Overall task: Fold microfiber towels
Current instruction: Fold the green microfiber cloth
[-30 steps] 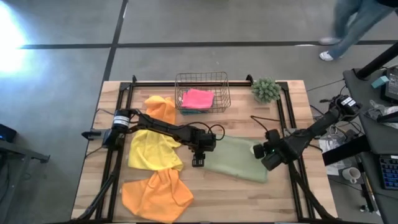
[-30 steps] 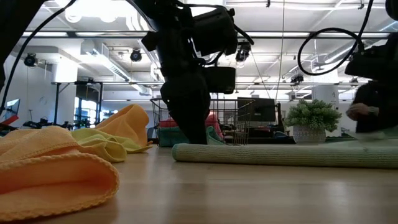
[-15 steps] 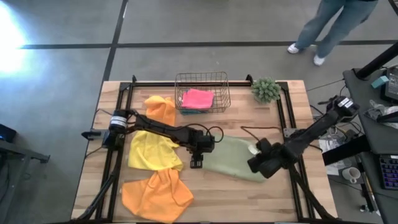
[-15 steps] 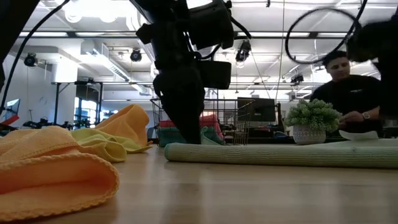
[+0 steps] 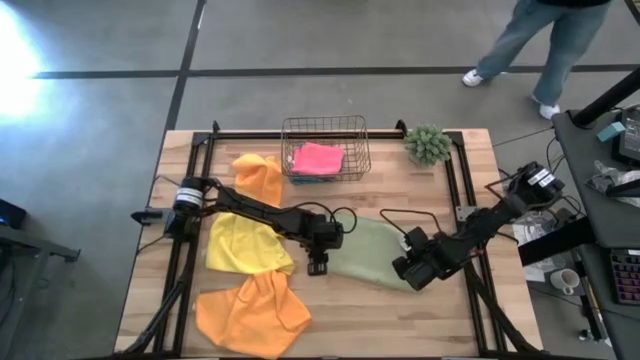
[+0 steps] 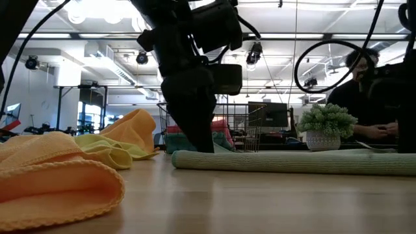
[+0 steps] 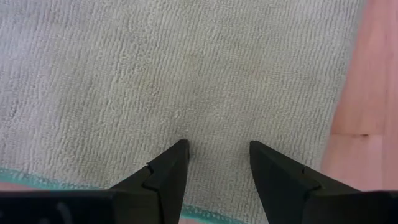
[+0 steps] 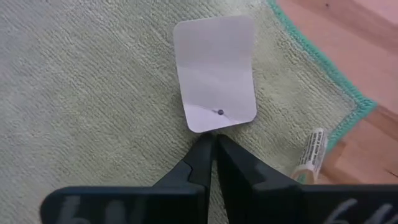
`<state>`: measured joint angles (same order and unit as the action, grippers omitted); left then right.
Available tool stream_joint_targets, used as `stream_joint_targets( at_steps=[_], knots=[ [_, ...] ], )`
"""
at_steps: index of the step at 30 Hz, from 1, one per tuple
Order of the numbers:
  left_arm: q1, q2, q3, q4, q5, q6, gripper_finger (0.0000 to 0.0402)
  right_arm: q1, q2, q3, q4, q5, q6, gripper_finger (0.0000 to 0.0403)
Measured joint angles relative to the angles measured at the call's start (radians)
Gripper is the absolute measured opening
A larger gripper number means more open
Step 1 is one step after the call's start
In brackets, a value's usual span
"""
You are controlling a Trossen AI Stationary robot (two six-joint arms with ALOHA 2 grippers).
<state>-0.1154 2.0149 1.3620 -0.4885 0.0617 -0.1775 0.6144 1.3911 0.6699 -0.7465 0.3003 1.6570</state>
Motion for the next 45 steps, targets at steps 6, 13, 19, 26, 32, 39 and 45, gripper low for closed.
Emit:
stream_joint_targets(
  at_steps=[6, 13, 19, 26, 32, 39, 45],
  knots=[
    [0.014, -0.006, -0.049, 0.046, -0.006, 0.012, 0.016, 0.008, 0.014, 0.011, 0.061, -0.034, 0.045, 0.0018],
    [0.072, -0.007, -0.048, 0.033, -0.062, 0.128, 0.016, 0.041, 0.034, 0.034, 0.231, -0.091, 0.101, 0.0018],
    [0.129, -0.009, -0.04, 0.003, -0.066, 0.238, 0.016, 0.065, 0.111, 0.072, 0.358, -0.107, 0.152, 0.0018],
    [0.19, -0.009, -0.02, -0.012, -0.083, 0.373, 0.016, 0.066, 0.223, 0.175, 0.503, -0.147, 0.112, 0.0018],
    [0.212, -0.019, -0.001, -0.06, -0.105, 0.42, 0.016, 0.068, 0.274, 0.281, 0.449, -0.162, 0.058, 0.0018],
    [0.202, -0.088, 0.007, -0.194, -0.107, 0.408, 0.016, 0.077, 0.235, 0.368, 0.188, -0.155, 0.011, 0.0018],
    [0.171, -0.184, 0.006, -0.238, -0.051, 0.261, 0.016, 0.074, 0.154, 0.375, 0.016, -0.074, -0.027, 0.0018]
  ],
)
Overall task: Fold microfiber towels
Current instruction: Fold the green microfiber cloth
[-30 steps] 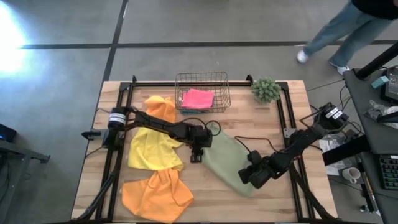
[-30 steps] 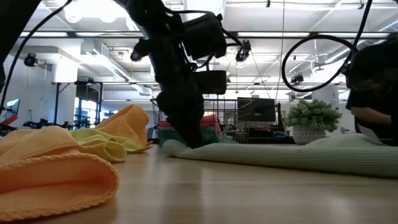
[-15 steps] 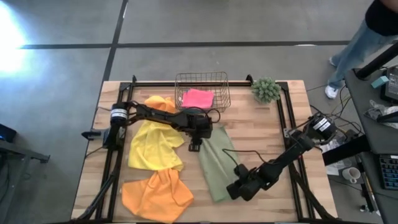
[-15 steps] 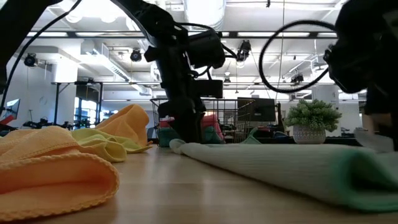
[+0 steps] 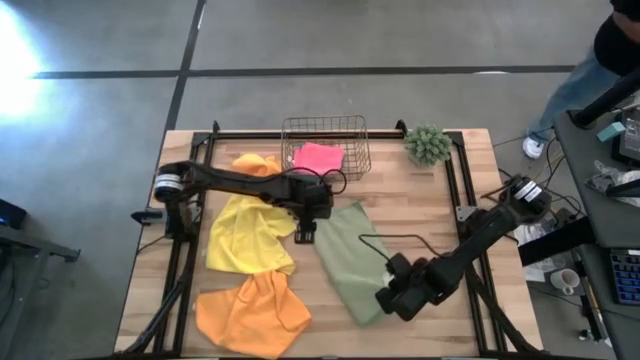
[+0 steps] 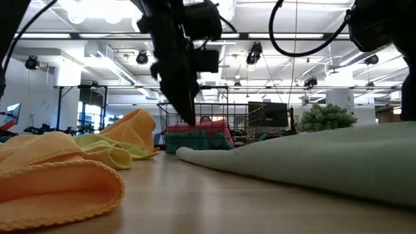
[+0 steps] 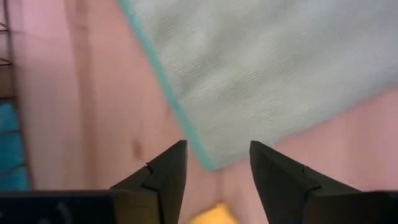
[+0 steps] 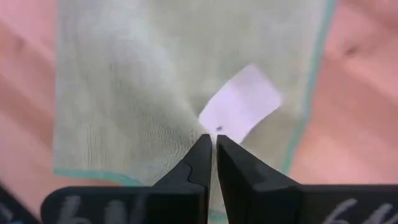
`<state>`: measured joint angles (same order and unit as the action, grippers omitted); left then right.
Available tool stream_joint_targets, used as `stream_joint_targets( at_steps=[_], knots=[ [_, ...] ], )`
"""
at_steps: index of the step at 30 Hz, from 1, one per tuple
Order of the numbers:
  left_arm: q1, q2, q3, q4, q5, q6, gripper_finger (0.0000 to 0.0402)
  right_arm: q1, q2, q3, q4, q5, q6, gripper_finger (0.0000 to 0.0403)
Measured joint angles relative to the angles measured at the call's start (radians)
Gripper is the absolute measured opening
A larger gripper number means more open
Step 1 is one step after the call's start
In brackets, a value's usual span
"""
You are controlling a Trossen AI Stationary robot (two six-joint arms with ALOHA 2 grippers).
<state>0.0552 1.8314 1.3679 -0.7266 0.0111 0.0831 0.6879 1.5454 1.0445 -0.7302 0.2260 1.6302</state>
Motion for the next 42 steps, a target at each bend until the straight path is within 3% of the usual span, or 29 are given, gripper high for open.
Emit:
stream_joint_targets(
  at_steps=[6, 12, 18, 22, 28, 36, 42],
  knots=[
    [-0.06, -0.009, 0.0, 0.013, 0.065, -0.104, 0.016, -0.034, -0.067, -0.102, 0.002, 0.004, -0.027, 0.0018],
    [-0.102, 0.056, -0.023, 0.09, 0.067, -0.133, 0.016, -0.019, -0.099, -0.121, 0.176, -0.016, -0.035, 0.0018],
    [-0.116, 0.094, -0.03, 0.233, 0.071, -0.158, 0.016, -0.016, -0.089, -0.12, 0.093, -0.011, -0.07, 0.0018],
    [-0.116, 0.116, -0.032, 0.243, 0.086, -0.157, 0.016, -0.031, -0.081, -0.154, 0.094, -0.005, -0.08, 0.0018],
    [-0.115, 0.157, -0.047, 0.242, 0.087, -0.156, 0.016, -0.036, -0.059, -0.246, 0.269, -0.015, -0.05, 0.0018],
    [-0.074, 0.158, -0.045, 0.245, -0.027, -0.085, 0.016, -0.034, -0.022, -0.256, 0.429, -0.068, -0.017, 0.0018],
    [-0.003, 0.156, -0.046, 0.237, -0.035, -0.074, 0.016, -0.031, 0.019, -0.238, 0.563, -0.076, -0.033, 0.0018]
  ],
)
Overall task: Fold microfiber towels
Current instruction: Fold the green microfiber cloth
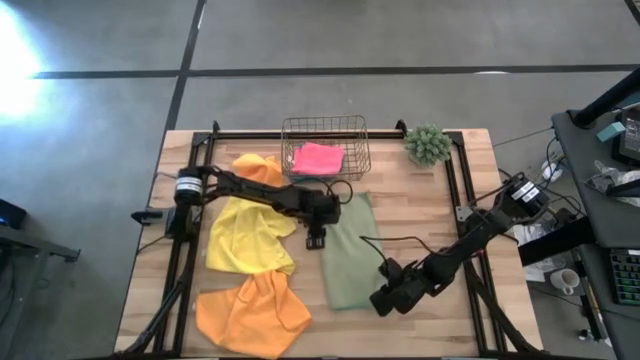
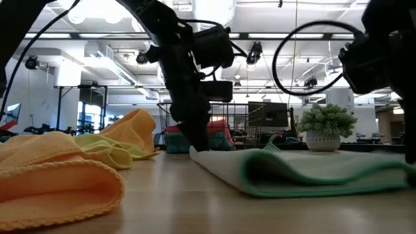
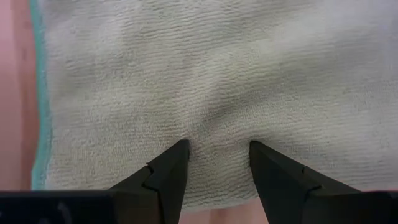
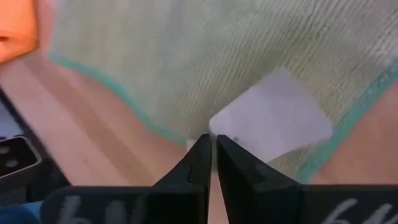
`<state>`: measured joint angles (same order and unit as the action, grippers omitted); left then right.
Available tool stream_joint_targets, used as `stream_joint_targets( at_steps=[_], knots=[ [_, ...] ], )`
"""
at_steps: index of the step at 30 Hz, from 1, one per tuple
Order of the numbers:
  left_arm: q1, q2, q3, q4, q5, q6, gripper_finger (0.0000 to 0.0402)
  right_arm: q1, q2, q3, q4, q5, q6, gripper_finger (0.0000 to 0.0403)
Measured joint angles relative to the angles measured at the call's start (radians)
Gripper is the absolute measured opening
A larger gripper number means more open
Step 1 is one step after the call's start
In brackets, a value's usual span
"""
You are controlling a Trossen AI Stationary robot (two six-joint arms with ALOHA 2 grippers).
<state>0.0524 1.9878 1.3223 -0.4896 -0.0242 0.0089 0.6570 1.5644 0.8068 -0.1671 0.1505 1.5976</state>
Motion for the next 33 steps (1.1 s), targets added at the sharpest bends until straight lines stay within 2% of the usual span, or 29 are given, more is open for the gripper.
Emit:
stream_joint_targets(
  at_steps=[5, 15, 24, 33],
  knots=[
    [0.013, -0.038, -0.001, -0.039, -0.003, -0.001, 0.016, 0.004, -0.023, 0.039, -0.052, 0.056, -0.028, 0.0018],
    [0.008, -0.132, -0.003, -0.05, 0.0, 0.003, 0.016, 0.004, -0.097, 0.07, -0.083, 0.067, -0.096, 0.0018],
    [0.005, -0.151, -0.003, -0.052, 0.003, 0.053, 0.016, -0.002, -0.136, 0.108, -0.113, 0.07, -0.169, 0.0018],
    [0.0, -0.193, -0.003, -0.077, 0.019, 0.057, 0.016, -0.003, -0.169, 0.127, -0.16, 0.122, -0.276, 0.0018]
  ],
)
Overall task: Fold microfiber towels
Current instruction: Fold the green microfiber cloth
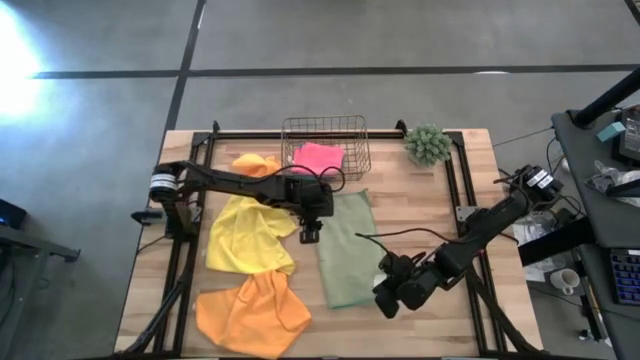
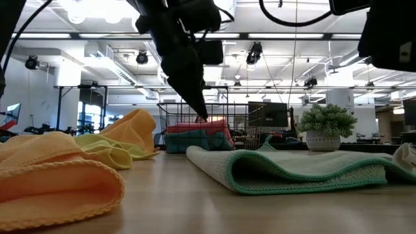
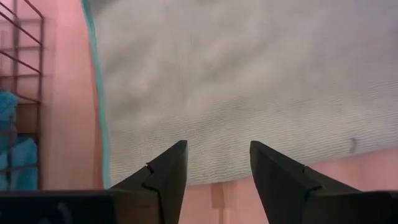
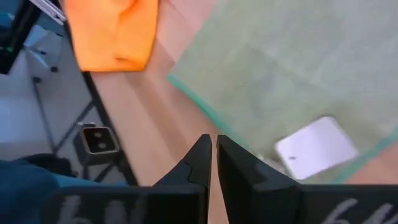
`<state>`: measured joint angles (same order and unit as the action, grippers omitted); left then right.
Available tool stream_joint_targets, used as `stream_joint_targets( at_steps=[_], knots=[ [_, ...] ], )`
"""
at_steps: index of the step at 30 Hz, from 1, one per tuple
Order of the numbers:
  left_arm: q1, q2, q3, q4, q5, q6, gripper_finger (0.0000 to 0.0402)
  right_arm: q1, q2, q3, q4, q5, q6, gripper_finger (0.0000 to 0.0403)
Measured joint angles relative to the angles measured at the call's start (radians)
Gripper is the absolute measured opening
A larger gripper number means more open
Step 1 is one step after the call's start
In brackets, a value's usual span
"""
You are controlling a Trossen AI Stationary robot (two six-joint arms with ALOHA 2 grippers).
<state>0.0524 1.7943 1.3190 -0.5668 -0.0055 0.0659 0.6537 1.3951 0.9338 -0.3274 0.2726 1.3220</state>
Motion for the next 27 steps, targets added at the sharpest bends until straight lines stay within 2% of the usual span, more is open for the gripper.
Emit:
stream_joint_targets(
  at_steps=[5, 11, 18, 23, 27],
  knots=[
    [-0.018, -0.042, 0.002, -0.001, 0.0, -0.01, 0.016, 0.0, -0.043, 0.018, -0.12, 0.025, -0.054, 0.0018],
    [-0.058, -0.079, 0.004, 0.043, 0.0, -0.125, 0.016, 0.003, -0.123, 0.029, -0.23, 0.071, -0.188, 0.0018],
    [-0.161, -0.082, 0.046, 0.091, -0.006, -0.19, 0.016, 0.031, -0.212, 0.023, -0.337, 0.069, -0.372, 0.0018],
    [-0.253, -0.082, 0.051, 0.121, -0.115, -0.207, 0.016, 0.094, -0.266, -0.002, -0.395, 0.068, -0.418, 0.0018],
    [-0.321, -0.082, 0.051, 0.118, -0.214, -0.297, 0.016, 0.162, -0.29, -0.041, -0.409, 0.067, -0.42, 0.0018]
  ],
)
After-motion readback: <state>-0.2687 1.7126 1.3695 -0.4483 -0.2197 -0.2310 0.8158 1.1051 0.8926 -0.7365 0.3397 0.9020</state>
